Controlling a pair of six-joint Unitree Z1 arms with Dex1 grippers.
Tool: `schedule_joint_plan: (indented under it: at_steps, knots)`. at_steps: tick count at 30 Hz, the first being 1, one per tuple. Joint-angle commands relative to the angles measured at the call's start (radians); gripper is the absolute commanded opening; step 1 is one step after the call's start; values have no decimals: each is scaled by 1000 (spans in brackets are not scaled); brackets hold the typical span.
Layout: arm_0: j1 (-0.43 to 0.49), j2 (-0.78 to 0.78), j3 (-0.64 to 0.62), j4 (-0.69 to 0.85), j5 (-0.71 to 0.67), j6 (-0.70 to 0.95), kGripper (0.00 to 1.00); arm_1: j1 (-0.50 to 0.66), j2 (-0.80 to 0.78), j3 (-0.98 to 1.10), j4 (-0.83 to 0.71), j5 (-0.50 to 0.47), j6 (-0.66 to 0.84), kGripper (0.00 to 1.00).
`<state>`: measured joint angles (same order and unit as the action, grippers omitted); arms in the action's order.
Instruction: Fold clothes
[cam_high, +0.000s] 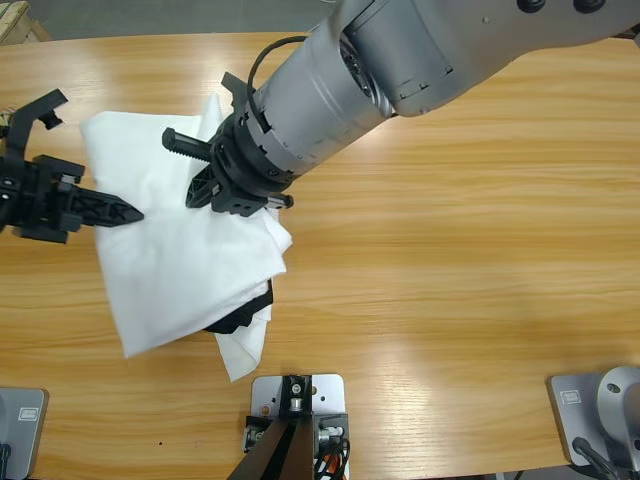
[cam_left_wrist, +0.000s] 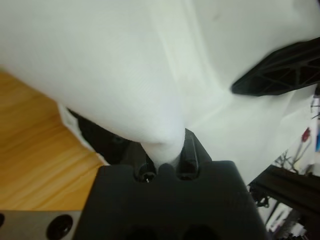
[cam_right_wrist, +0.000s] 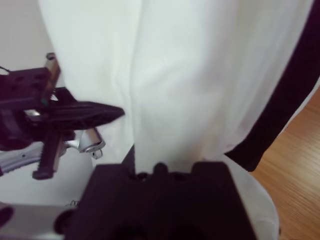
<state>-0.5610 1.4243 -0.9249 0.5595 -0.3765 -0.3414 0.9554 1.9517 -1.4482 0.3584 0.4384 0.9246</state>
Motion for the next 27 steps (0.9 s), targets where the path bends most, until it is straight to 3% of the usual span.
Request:
schedule_joint_plan:
  at_steps: [1,10,16,27]
  knots:
    - [110,69,-31,63,-38,103,0,9,16,3,-8,-61,37,0]
    - [146,186,-55,50,-74,159,0,36,59,14,-21,-65,107,0]
    - [209,209,-94,67,-94,208,0,65,70,16,-21,-76,150,0]
    - [220,223,-79,85,-105,217,0,67,77,50,-23,-86,155,0]
